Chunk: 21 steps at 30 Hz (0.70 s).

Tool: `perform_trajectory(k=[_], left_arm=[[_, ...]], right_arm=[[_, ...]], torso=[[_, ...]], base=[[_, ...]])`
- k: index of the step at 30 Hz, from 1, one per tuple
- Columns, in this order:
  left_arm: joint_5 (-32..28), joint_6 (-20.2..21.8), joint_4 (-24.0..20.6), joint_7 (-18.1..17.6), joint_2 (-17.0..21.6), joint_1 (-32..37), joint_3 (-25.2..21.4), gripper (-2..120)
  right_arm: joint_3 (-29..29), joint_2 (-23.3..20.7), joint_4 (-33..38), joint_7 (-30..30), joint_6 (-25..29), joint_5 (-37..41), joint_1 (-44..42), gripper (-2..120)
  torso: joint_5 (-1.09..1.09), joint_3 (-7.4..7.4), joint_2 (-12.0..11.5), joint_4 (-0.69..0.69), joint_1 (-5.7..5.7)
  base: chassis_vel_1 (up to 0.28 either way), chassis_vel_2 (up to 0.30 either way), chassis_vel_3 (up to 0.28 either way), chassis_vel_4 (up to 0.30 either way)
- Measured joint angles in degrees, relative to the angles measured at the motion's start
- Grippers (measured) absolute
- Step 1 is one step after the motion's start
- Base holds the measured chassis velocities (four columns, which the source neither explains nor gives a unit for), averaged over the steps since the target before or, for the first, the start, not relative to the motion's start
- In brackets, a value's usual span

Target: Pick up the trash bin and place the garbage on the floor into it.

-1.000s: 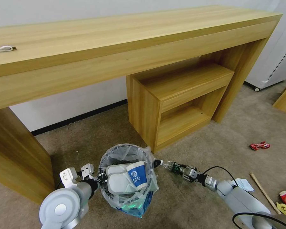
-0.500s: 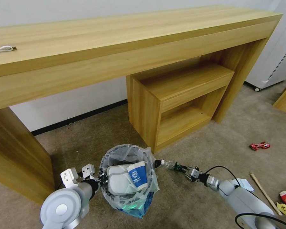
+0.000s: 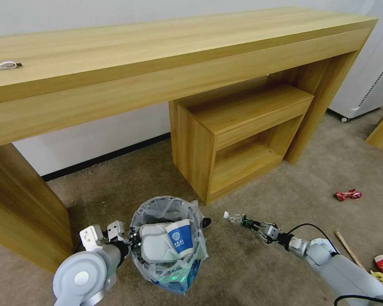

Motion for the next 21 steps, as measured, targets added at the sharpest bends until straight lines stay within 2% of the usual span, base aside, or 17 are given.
perform_trajectory(k=[8, 10, 12, 13, 18, 21], left_arm=[[-0.04, 0.09, 0.37, 0.09, 1.51, -0.22, 0.34, 0], [0.39, 0.14, 0.57, 0.4, 2.34, -0.16, 0.51, 0], [0.46, 0.14, 0.57, 0.45, 2.42, -0.14, 0.53, 0], [0.88, 0.17, 0.57, 0.77, 2.81, 0.0, 0.64, 0], [2.0, 0.19, 0.31, 1.09, 2.98, 0.49, 0.49, 0], [2.48, 0.21, -0.09, 1.17, 3.1, 0.83, 0.39, 0]], right_arm=[[4.91, -5.38, 9.17, 0.93, -0.6, 1.69, -4.48, 9], [8.7, -7.8, 13.88, 0.91, -0.16, 1.67, -6.52, 9], [9.05, -8.02, 14.36, 0.94, -0.14, 1.69, -6.74, 9], [11.68, -9.34, 18.82, 1.06, -0.04, 1.83, -8.08, 9], [13.93, -9.69, 23.8, 1.65, 0.02, 1.73, -8.41, 9], [17.37, -9.44, 29.13, 1.22, 0.05, 0.44, -8.78, 9]], torso=[[-0.02, -0.01, 0.0, -0.01, 0.0], [-0.02, -0.01, 0.0, 0.01, 0.0], [-0.03, -0.01, 0.0, 0.0, 0.0], [-0.01, -0.01, 0.0, -0.01, 0.0], [0.0, -0.01, 0.0, 0.02, 0.0], [-0.01, -0.01, 0.0, 0.01, 0.0]], base=[[0.0, 0.0, 0.0, 0.0], [0.0, 0.0, 0.0, 0.0], [0.0, 0.0, 0.0, 0.0], [0.0, 0.0, 0.0, 0.0], [0.0, 0.0, 0.0, 0.0], [0.0, 0.0, 0.0, 0.0]])
